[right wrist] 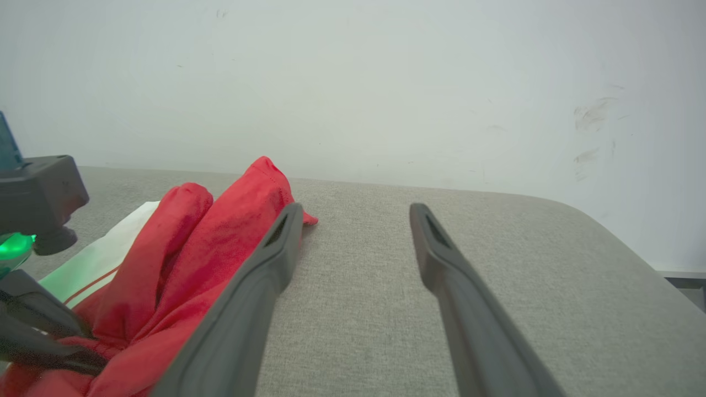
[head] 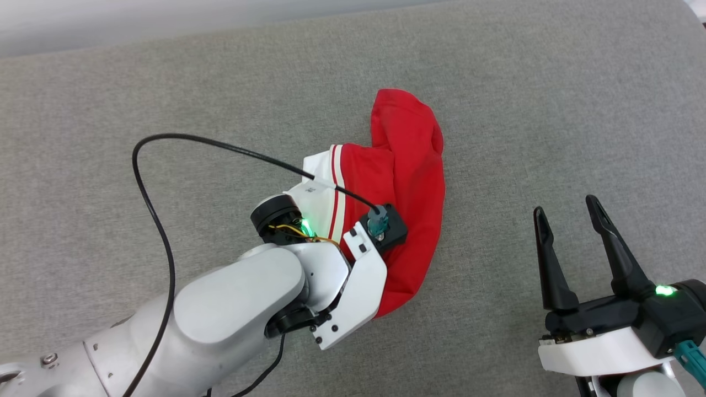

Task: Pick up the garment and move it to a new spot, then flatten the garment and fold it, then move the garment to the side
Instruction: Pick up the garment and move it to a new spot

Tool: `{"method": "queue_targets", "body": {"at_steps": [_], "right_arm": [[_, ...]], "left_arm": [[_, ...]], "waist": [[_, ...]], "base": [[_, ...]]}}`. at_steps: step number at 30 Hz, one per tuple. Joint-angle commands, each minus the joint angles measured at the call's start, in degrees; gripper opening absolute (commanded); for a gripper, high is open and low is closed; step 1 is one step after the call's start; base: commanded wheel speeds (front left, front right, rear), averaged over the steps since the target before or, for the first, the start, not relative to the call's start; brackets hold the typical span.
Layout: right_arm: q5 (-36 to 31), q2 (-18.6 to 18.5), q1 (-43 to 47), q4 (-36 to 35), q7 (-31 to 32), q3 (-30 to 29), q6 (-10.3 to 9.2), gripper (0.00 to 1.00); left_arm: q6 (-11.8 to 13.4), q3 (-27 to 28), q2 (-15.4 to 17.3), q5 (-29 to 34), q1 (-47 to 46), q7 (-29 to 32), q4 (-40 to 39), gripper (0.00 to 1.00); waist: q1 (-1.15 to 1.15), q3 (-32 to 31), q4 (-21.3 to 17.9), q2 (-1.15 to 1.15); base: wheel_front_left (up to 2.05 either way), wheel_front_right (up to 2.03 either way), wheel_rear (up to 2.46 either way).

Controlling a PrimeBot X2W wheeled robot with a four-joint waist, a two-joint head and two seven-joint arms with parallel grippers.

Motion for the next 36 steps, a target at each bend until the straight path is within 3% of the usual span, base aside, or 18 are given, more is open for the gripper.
{"method": "queue_targets", "body": {"at_steps": [1,2,3,8,10,15,21,29,32,36], "right_arm": [[0.0,0.1,0.0,0.2,-0.1,-0.1,-0.04,1.0],[0.0,0.1,0.4,0.4,-0.1,-0.1,-0.04,1.0],[0.1,0.1,0.7,0.7,-0.1,-0.2,-0.04,1.0],[-0.1,0.1,2.4,1.5,-0.1,-0.6,-0.04,1.0],[-0.2,0.1,3.1,1.6,-0.1,-1.0,-0.04,1.0],[-0.6,0.1,5.0,2.2,-0.1,-1.7,-0.04,1.0],[-0.6,0.1,6.2,2.5,-0.1,-2.9,-0.04,1.0],[-0.5,0.1,7.2,2.7,-0.1,-4.4,-0.04,1.0],[-0.3,0.1,7.7,2.9,-0.1,-4.8,-0.04,1.0],[-0.2,0.1,8.1,3.0,-0.1,-5.2,-0.04,1.0]], "left_arm": [[-0.1,-1.3,0.3,0.5,2.2,-0.4,1.0,0.0],[-0.1,-1.1,0.3,1.2,1.6,-2.5,1.3,0.18],[0.0,-1.0,0.1,1.7,0.7,-5.2,1.6,1.0],[0.2,1.8,-1.2,3.7,-1.1,-19.1,2.7,1.0],[1.7,3.4,-1.5,5.6,-1.0,-24.8,2.6,1.0],[8.8,7.4,-1.9,10.4,0.9,-37.8,2.0,1.0],[19.3,12.6,-0.3,13.3,5.8,-50.3,1.3,1.0],[32.1,22.6,1.4,14.9,17.3,-54.5,-2.0,1.0],[34.9,27.2,1.5,17.0,23.0,-54.5,-4.9,1.0],[36.3,31.7,1.0,19.2,28.6,-54.5,-7.0,1.0]], "waist": [[0.0,-0.6,0.4,0.0],[0.0,-1.1,0.6,0.0],[0.0,-1.7,0.8,0.0],[0.0,-5.5,2.1,0.0],[0.0,-7.0,2.8,0.0],[0.0,-9.8,4.9,0.0],[0.0,-11.5,6.9,0.0],[0.0,-13.0,8.7,0.0],[0.0,-13.6,9.0,0.0],[0.0,-14.4,9.3,0.0]], "base": [[0.0,0.0,0.0],[0.0,0.0,0.0],[0.0,0.0,0.0],[0.0,0.0,0.0],[0.0,0.0,0.0],[0.0,0.0,0.0],[0.0,0.0,0.0],[0.0,0.0,0.0],[0.0,0.0,0.0],[0.0,0.0,0.0]]}}
